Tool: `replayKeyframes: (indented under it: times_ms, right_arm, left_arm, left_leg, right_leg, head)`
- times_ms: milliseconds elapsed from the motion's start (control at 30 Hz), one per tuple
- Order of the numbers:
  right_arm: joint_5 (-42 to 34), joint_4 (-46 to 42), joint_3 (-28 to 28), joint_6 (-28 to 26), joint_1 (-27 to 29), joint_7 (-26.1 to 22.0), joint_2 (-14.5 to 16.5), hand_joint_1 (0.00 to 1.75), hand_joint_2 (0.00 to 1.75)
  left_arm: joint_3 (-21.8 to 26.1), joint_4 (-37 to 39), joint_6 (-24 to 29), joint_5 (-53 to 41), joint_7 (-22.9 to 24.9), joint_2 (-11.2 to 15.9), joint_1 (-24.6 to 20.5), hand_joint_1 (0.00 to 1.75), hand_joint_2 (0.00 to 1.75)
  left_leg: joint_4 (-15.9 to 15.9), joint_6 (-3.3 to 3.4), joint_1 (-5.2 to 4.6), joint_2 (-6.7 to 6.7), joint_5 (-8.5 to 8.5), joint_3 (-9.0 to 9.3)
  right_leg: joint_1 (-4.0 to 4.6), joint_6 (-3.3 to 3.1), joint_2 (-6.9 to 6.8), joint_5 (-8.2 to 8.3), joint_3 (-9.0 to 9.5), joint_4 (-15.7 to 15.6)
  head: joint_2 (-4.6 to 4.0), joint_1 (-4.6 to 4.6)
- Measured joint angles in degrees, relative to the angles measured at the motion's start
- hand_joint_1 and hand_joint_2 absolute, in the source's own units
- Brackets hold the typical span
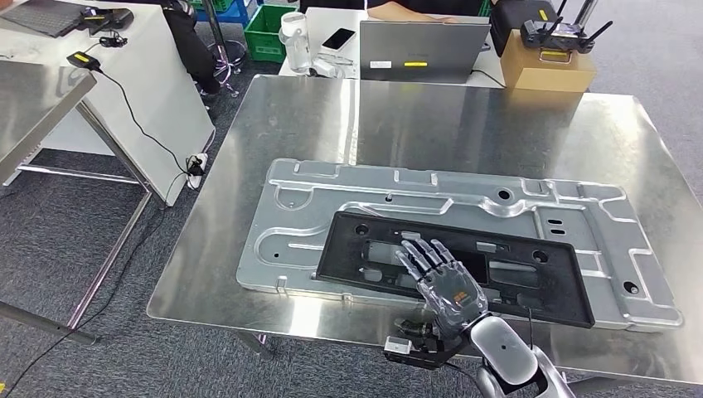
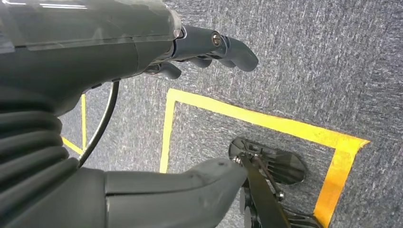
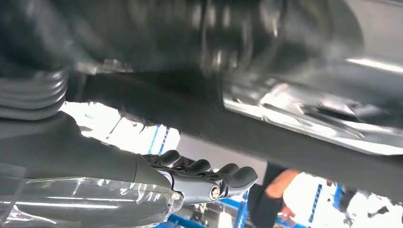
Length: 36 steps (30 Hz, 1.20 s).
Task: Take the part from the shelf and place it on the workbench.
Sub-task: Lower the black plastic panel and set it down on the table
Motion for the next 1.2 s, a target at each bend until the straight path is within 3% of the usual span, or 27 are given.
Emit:
replayKeyframes:
  times_ms: [100,167,200,267,300,333,367,433,500,633,667,733,800,833,867,900,967,1033,1133,1167,1200]
  right_arm:
    - [-0.2,-1.5,1.2,0.0,-0.1,-0.1,0.1,0.00,0.00]
    - [-0.4,-2.6,2.0,0.0,-0.3,-0.1,0.2,0.00,0.00]
    - [-0.4,-3.0,2.3,0.0,-0.4,-0.1,0.2,0.00,0.00]
    - [-0.5,-3.5,3.0,0.1,-0.6,-0.1,0.2,0.00,0.00]
    - [-0.5,-3.7,3.2,0.2,-0.6,-0.1,0.2,0.00,0.00]
    - [-0.5,-3.7,3.3,0.2,-0.6,-0.1,0.2,0.00,0.00]
    - [-0.5,-3.8,3.4,0.3,-0.5,-0.1,0.2,0.00,0.00]
    - [-0.5,-4.1,3.6,0.3,-0.6,-0.1,0.2,0.00,0.00]
    - [-0.5,-4.4,3.8,0.4,-0.7,-0.1,0.2,0.00,0.00]
    - [-0.5,-4.8,4.3,0.4,-1.0,0.0,0.2,0.00,0.00]
    - [-0.5,-4.9,4.4,0.4,-1.0,0.0,0.2,0.00,0.00]
    - [-0.6,-5.2,4.8,0.4,-1.2,0.0,0.2,0.00,0.00]
    - [-0.7,-5.4,5.4,0.2,-1.2,-0.1,0.2,0.00,0.00]
    - [-0.7,-5.5,5.7,0.1,-1.2,-0.1,0.2,0.00,0.00]
    - [-0.8,-5.7,6.1,0.0,-1.2,-0.1,0.2,0.00,0.00]
    - [-0.9,-6.0,6.5,-0.1,-1.3,0.0,0.2,0.00,0.00]
    - [-1.0,-6.6,7.2,-0.2,-1.5,0.0,0.2,0.00,0.00]
    - [-1.0,-7.2,7.7,-0.3,-1.8,0.0,0.2,0.00,0.00]
    - [-1.1,-7.7,8.4,-0.3,-2.0,0.0,0.1,0.00,0.00]
    - [-1.2,-7.8,8.5,-0.3,-2.0,0.0,0.1,0.00,0.00]
    - [-1.2,-7.9,8.6,-0.3,-2.1,0.0,0.0,0.00,0.00]
  left_arm:
    - [0.4,0.0,0.2,0.0,0.3,0.0,0.0,0.00,0.00]
    - [0.7,0.0,0.3,0.0,0.5,-0.1,-0.1,0.00,0.00]
    - [0.8,0.0,0.3,0.0,0.6,-0.1,-0.1,0.00,0.00]
    - [0.9,0.0,0.3,0.0,0.6,-0.3,-0.1,0.00,0.00]
    - [0.9,0.0,0.3,0.0,0.6,-0.4,0.0,0.00,0.00]
    - [0.9,0.0,0.3,0.0,0.6,-0.4,0.0,0.00,0.00]
    - [0.9,0.0,0.3,0.0,0.6,-0.5,0.0,0.00,0.00]
    - [0.9,0.0,0.3,0.0,0.6,-0.6,0.0,0.00,0.00]
    - [1.0,0.0,0.3,0.0,0.6,-0.6,0.0,0.00,0.00]
    - [1.0,0.0,0.4,0.0,0.6,-0.7,0.0,0.00,0.00]
    - [1.0,0.0,0.4,0.0,0.6,-0.8,0.0,0.00,0.00]
    - [1.0,0.0,0.4,0.0,0.6,-0.8,-0.1,0.00,0.00]
    - [1.0,0.0,0.3,0.0,0.6,-0.8,-0.1,0.00,0.00]
    - [1.0,0.0,0.3,0.0,0.6,-0.8,-0.1,0.00,0.00]
    - [1.0,0.0,0.2,0.0,0.6,-0.8,0.0,0.00,0.00]
    - [1.0,0.0,0.2,0.0,0.6,-0.8,0.0,0.00,0.00]
    - [1.0,0.0,0.2,0.0,0.6,-0.7,-0.1,0.00,0.00]
    - [1.0,0.0,0.2,0.0,0.6,-0.7,-0.2,0.00,0.00]
    - [1.0,0.0,0.2,0.0,0.7,-0.6,-0.3,0.00,0.00]
    - [1.0,0.0,0.2,0.0,0.7,-0.6,-0.3,0.00,0.00]
    - [1.0,0.0,0.2,0.0,0.7,-0.6,-0.3,0.00,0.00]
  left_leg:
    - [-0.6,0.99,-0.07,0.01,0.86,0.14]
    - [-2.8,1.69,0.29,0.28,2.58,0.87]
    - [-3.7,1.98,0.52,0.46,3.28,1.18]
    - [-3.9,2.23,0.56,0.69,3.69,0.86]
    - [-3.5,2.18,0.59,0.71,3.65,0.55]
    - [-3.1,2.06,0.66,0.71,3.53,0.22]
    - [-2.6,1.81,0.79,0.67,3.31,-0.09]
    - [-1.1,0.90,1.18,0.53,2.50,-0.77]
    - [0.7,-0.14,1.27,0.38,1.55,-1.74]
    - [2.2,-1.35,1.29,0.31,0.87,-2.85]
    - [3.1,-1.58,1.39,0.37,-0.06,-3.23]
    - [7.5,-1.92,1.45,0.46,-3.72,-4.93]
    - [14.4,-2.07,1.43,0.48,-7.68,-7.56]
    - [16.5,-2.01,1.43,0.48,-8.32,-8.15]
    - [16.9,-1.83,1.40,0.48,-7.95,-7.94]
    - [14.9,-1.54,1.33,0.48,-6.35,-6.54]
    - [6.8,-0.60,0.95,0.53,-3.06,-1.84]
    - [1.4,-0.05,0.39,0.65,-1.58,0.91]
    - [0.0,0.54,0.10,0.78,0.08,0.38]
    - [-0.4,0.90,0.19,0.86,1.02,-0.14]
    - [-0.8,1.28,0.31,0.99,2.05,-0.80]
  right_leg:
    - [-0.26,1.00,0.02,0.69,0.15,-0.8]
    - [-0.09,1.29,-0.02,-0.16,-0.06,-0.4]
    - [-0.02,1.32,-0.05,-1.65,-0.83,1.5]
    - [-0.21,1.53,-0.06,-5.37,-3.70,8.4]
    - [-0.38,1.77,-0.08,-6.47,-5.06,11.7]
    - [-0.59,2.03,-0.10,-6.54,-5.69,13.4]
    - [-0.80,2.29,-0.17,-5.55,-5.28,12.9]
    - [-1.19,2.81,-0.32,-2.59,-1.81,6.7]
    - [-1.05,2.52,-0.24,-1.31,0.70,2.2]
    - [-0.71,0.60,-0.11,-1.73,0.20,1.7]
    - [-0.73,0.15,-0.17,-1.46,-0.03,1.5]
    - [-0.75,-0.61,-0.33,-0.86,-0.59,1.3]
    - [-0.48,-0.94,-0.47,-0.18,-1.53,1.3]
    - [-0.33,-0.99,-0.53,0.20,-2.02,1.3]
    - [-0.15,-1.01,-0.58,0.66,-2.56,1.3]
    - [-0.01,-0.98,-0.59,1.09,-3.02,1.3]
    - [0.20,-0.74,-0.58,2.07,-3.82,1.3]
    - [0.13,-0.11,-0.61,3.11,-4.03,1.0]
    - [-0.14,1.20,-0.69,4.81,-3.86,-0.3]
    - [-0.09,1.52,-0.65,4.19,-4.12,-0.2]
    - [-0.03,1.73,-0.59,2.39,-4.56,0.8]
  head:
    - [0.00,0.00]
    - [0.00,0.04]
    - [0.00,0.06]
    - [0.00,0.07]
    - [0.00,0.07]
    - [0.00,0.07]
    - [0.00,0.07]
    - [0.00,0.07]
    - [0.00,0.01]
    - [0.00,-0.08]
    - [0.00,-0.08]
    - [0.00,-0.09]
    - [0.00,-0.10]
    - [0.00,-0.10]
    - [0.00,-0.09]
    - [0.00,-0.09]
    - [0.00,-0.09]
    - [0.00,-0.08]
    - [0.00,-0.08]
    - [0.00,-0.07]
    - [0.00,-0.07]
